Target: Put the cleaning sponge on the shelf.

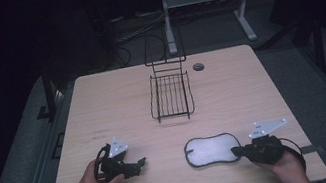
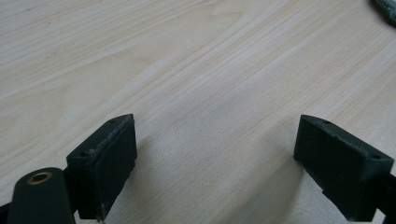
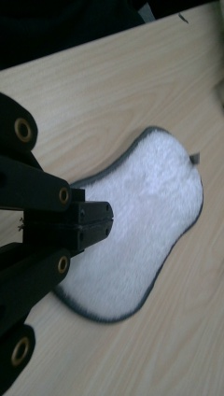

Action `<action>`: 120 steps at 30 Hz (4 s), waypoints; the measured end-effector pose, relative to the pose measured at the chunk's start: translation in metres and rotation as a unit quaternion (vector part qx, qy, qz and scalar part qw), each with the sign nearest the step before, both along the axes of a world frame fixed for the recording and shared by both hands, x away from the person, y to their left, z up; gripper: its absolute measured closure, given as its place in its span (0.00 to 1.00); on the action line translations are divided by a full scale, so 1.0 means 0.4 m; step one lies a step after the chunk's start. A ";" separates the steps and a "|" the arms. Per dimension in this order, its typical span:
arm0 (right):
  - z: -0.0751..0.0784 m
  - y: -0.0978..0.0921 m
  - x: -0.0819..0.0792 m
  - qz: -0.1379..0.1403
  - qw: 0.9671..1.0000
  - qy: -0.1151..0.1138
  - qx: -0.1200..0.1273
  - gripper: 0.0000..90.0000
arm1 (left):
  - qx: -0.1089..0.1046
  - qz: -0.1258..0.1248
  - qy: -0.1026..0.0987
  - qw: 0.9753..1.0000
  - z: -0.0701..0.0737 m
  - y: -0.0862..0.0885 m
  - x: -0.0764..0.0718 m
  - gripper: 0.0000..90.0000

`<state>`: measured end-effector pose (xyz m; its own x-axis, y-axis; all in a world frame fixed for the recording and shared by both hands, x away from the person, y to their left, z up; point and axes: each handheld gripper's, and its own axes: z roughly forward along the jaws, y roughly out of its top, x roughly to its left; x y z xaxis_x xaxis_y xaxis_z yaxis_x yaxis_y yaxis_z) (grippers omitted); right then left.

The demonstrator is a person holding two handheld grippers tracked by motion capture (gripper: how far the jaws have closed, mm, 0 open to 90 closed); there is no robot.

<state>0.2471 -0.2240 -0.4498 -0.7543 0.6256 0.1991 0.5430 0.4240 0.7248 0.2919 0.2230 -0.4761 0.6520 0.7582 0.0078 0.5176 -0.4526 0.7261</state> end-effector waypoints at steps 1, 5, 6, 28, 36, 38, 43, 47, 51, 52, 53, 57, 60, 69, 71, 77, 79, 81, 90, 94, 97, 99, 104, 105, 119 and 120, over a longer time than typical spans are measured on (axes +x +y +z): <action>0.000 0.000 0.000 0.000 1.000 0.000 0.000 1.00 | 0.000 0.000 0.000 1.000 0.000 0.000 0.000 0.14; -0.003 0.040 -0.009 0.027 1.000 0.005 -0.004 1.00 | 0.000 0.000 0.000 1.000 0.000 0.000 0.000 0.14; -0.006 0.058 -0.011 0.038 0.999 0.008 -0.006 1.00 | 0.000 0.000 0.000 1.000 0.000 0.000 0.000 0.14; -0.026 0.047 0.018 0.018 0.999 0.017 -0.034 1.00 | 0.000 0.000 0.000 1.000 0.000 0.000 0.000 0.14; -0.023 0.028 0.046 0.000 0.999 0.016 -0.035 1.00 | 0.000 0.000 0.000 1.000 0.000 0.000 0.000 0.14; -0.024 0.027 0.048 0.000 0.999 0.017 -0.034 1.00 | 0.000 0.000 0.000 1.000 0.000 0.000 0.000 0.14; -0.023 0.030 0.048 -0.003 0.999 0.014 -0.037 1.00 | 0.000 0.000 0.000 1.000 0.000 0.000 0.000 0.14; -0.023 0.029 0.062 -0.011 0.999 0.007 -0.042 1.00 | 0.000 0.000 0.000 1.000 0.000 0.000 0.000 0.14; -0.022 0.021 0.085 -0.027 0.998 0.000 -0.052 1.00 | 0.000 0.000 0.000 1.000 0.000 0.000 0.000 0.14; -0.024 0.017 0.092 -0.029 0.998 0.000 -0.050 1.00 | 0.000 0.000 0.000 1.000 0.000 0.000 0.000 0.14; -0.027 0.011 0.101 -0.039 0.998 0.003 -0.050 1.00 | 0.000 0.000 0.000 1.000 0.000 0.000 0.000 0.14; -0.029 0.001 0.115 -0.050 0.997 0.000 -0.053 1.00 | 0.000 0.000 0.000 1.000 0.000 0.000 0.000 0.14; -0.024 -0.012 0.127 -0.065 0.997 -0.006 -0.051 1.00 | 0.000 0.000 0.000 1.000 0.000 0.000 0.000 0.14; 0.018 0.049 0.109 -0.031 0.999 -0.017 -0.013 1.00 | 0.000 0.000 0.000 1.000 0.000 0.000 0.000 0.14; 0.023 0.073 0.108 -0.019 0.999 -0.020 -0.015 1.00 | 0.000 0.000 0.000 1.000 0.000 0.000 0.000 0.14; 0.025 0.134 0.108 0.007 1.000 -0.017 -0.007 1.00 | 0.000 0.000 0.000 1.000 0.000 0.000 0.000 0.14; 0.020 0.160 0.107 0.018 1.000 -0.014 -0.010 1.00 | 0.000 0.000 0.000 1.000 0.000 0.000 0.000 0.14; 0.014 0.184 0.105 0.031 0.999 -0.009 -0.015 1.00 | 0.000 0.000 0.000 1.000 0.000 0.000 0.000 0.14; -0.006 0.221 0.091 0.056 0.998 0.006 -0.035 1.00 | 0.000 0.000 0.000 1.000 0.000 0.000 0.000 0.14; -0.007 0.217 0.087 0.058 0.998 0.009 -0.038 1.00 | 0.000 0.000 0.000 1.000 0.000 0.000 0.000 0.14; -0.007 0.209 0.080 0.057 0.998 0.010 -0.039 1.00 | 0.000 0.000 0.000 1.000 0.000 0.000 0.000 0.14; -0.008 0.207 0.079 0.057 0.998 0.009 -0.039 1.00 | 0.000 0.000 0.000 1.000 0.000 0.000 0.000 0.14; -0.005 0.179 0.066 0.046 0.998 0.013 -0.044 1.00 | 0.000 0.000 0.000 1.000 0.000 0.000 0.000 0.14; -0.005 0.179 0.066 0.046 0.998 0.013 -0.044 1.00 | 0.000 0.000 0.000 1.000 0.000 0.000 0.000 0.14; -0.003 0.077 0.050 0.004 0.999 0.026 -0.046 1.00 | 0.000 0.000 0.000 1.000 0.000 0.000 0.000 0.14; -0.003 0.065 0.049 -0.002 0.998 0.025 -0.049 1.00 | 0.000 0.000 0.000 1.000 0.000 0.000 0.000 0.14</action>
